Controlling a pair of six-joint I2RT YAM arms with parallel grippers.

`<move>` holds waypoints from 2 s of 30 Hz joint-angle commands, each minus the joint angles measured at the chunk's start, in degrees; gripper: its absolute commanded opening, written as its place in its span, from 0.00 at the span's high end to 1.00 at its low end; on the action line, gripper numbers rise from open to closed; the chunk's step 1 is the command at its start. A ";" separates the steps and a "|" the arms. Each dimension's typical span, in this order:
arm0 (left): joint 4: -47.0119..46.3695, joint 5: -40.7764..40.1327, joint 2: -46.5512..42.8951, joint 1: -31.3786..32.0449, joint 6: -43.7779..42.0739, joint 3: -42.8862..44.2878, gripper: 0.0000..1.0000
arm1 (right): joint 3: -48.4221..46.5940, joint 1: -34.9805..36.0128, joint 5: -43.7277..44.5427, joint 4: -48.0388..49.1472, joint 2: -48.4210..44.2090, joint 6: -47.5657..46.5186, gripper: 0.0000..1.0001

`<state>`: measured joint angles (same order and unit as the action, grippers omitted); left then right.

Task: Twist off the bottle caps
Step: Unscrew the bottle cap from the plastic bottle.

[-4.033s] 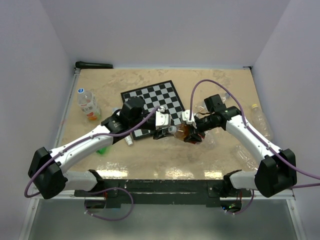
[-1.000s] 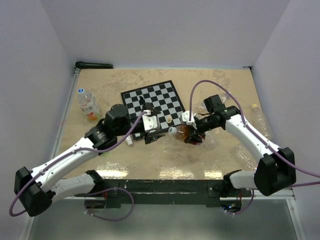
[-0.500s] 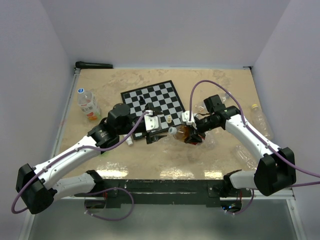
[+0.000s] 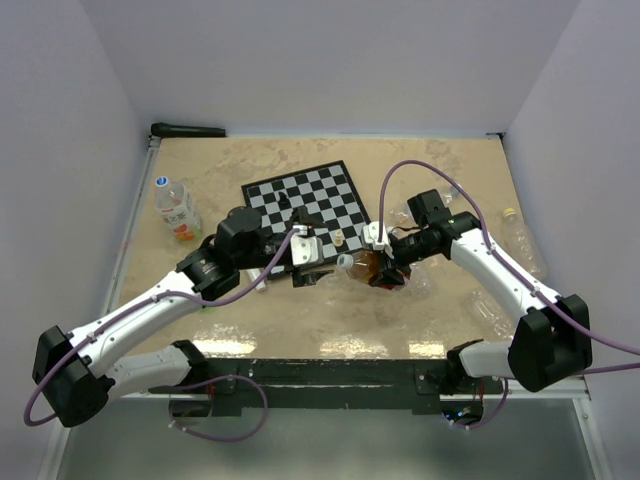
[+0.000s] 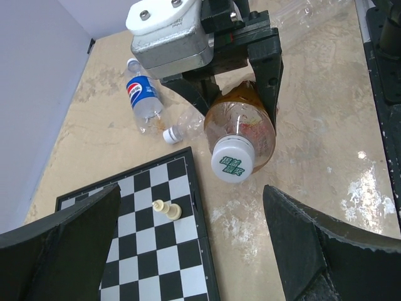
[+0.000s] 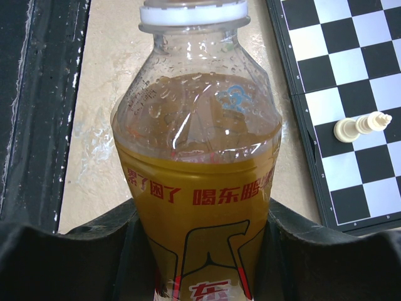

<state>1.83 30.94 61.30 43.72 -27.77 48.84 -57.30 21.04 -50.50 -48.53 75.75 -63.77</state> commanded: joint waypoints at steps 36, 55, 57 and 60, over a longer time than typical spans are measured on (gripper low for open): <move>-2.70 5.18 4.36 0.22 -1.85 2.49 0.07 | -0.71 -0.03 -1.00 -1.04 0.46 -1.54 0.94; -3.85 5.45 5.85 0.22 -0.71 3.10 0.10 | -0.80 -0.03 -1.18 -1.65 0.63 -1.98 0.94; -4.02 5.62 6.03 0.22 -0.62 3.10 0.10 | -0.80 -0.03 -1.18 -1.65 0.63 -1.97 0.94; -4.20 5.80 6.29 0.22 -0.62 3.10 0.10 | -0.80 -0.03 -1.18 -1.65 0.63 -1.97 0.94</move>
<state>0.91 34.54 67.09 43.79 -29.06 49.54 -57.30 21.04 -50.50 -49.78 76.29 -64.71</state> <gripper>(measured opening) 0.902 0.505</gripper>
